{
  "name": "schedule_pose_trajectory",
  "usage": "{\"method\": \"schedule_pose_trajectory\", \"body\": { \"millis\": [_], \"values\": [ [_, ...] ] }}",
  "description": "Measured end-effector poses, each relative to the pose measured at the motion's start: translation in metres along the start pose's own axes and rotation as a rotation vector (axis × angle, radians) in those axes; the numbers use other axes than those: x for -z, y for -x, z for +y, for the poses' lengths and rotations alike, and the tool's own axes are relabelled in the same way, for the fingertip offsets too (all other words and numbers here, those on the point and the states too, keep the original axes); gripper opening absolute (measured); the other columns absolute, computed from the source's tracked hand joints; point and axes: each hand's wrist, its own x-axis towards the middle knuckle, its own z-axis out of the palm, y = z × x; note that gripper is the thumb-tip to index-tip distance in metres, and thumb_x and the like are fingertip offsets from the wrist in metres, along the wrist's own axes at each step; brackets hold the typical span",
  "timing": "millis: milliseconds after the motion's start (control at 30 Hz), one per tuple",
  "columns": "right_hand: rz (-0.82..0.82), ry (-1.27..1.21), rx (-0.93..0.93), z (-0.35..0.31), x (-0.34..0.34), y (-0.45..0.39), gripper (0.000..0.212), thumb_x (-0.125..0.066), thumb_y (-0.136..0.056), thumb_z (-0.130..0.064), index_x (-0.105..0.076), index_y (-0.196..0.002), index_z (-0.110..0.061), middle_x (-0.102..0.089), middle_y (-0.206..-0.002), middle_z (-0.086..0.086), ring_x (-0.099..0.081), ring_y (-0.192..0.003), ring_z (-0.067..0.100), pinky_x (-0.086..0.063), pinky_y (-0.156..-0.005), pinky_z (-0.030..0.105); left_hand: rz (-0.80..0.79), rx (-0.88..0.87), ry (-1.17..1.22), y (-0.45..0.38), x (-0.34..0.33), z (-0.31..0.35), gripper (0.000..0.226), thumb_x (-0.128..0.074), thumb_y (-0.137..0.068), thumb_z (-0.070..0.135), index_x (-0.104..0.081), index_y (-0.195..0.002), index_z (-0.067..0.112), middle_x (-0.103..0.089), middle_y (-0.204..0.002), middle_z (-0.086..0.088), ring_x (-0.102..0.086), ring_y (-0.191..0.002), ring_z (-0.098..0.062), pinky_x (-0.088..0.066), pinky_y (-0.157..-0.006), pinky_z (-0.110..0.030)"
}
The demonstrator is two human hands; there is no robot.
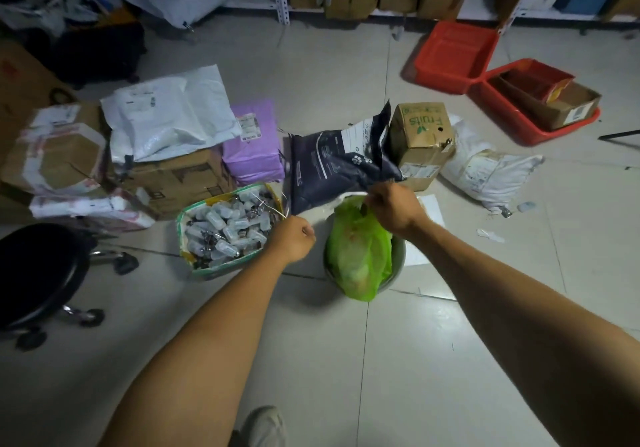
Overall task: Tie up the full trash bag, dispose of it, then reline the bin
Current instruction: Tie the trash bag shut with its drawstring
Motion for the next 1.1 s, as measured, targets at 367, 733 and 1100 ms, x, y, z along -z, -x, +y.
{"method": "schedule_pose_trajectory", "body": {
  "millis": [367,733,1100],
  "values": [
    [0.224,-0.112,0.039,0.036,-0.033,-0.058,0.014,-0.053,-0.092,-0.015,-0.065,-0.088,-0.007,-0.066,-0.085,0.011,-0.059,-0.078,0.028,-0.047,-0.067,0.036,0.036,0.032,0.081,-0.081,-0.086,-0.038,0.02,-0.059,-0.088,0.028,-0.063,-0.101,0.013,-0.07,-0.103,-0.015,-0.064,-0.098,-0.035,-0.052,-0.083,-0.04],
    [0.243,-0.121,0.084,0.022,-0.036,-0.072,0.019,-0.05,-0.094,-0.014,-0.064,-0.083,-0.006,-0.061,-0.083,0.005,-0.055,-0.076,0.023,-0.034,-0.064,0.029,0.026,0.127,0.237,-0.121,-0.113,-0.073,0.022,-0.053,-0.081,0.023,-0.07,-0.091,0.013,-0.07,-0.087,-0.024,-0.069,-0.084,-0.043,-0.059,-0.073,-0.051],
    [0.31,-0.123,0.074,0.023,-0.015,-0.069,0.021,-0.05,-0.095,-0.019,-0.056,-0.078,-0.008,-0.06,-0.085,0.008,-0.054,-0.079,0.026,-0.038,-0.065,0.034,-0.024,0.221,0.409,-0.102,-0.093,-0.055,0.022,-0.053,-0.089,0.002,-0.063,-0.07,0.007,-0.07,-0.091,-0.027,-0.07,-0.087,-0.038,-0.057,-0.08,-0.052]
  ]
}}
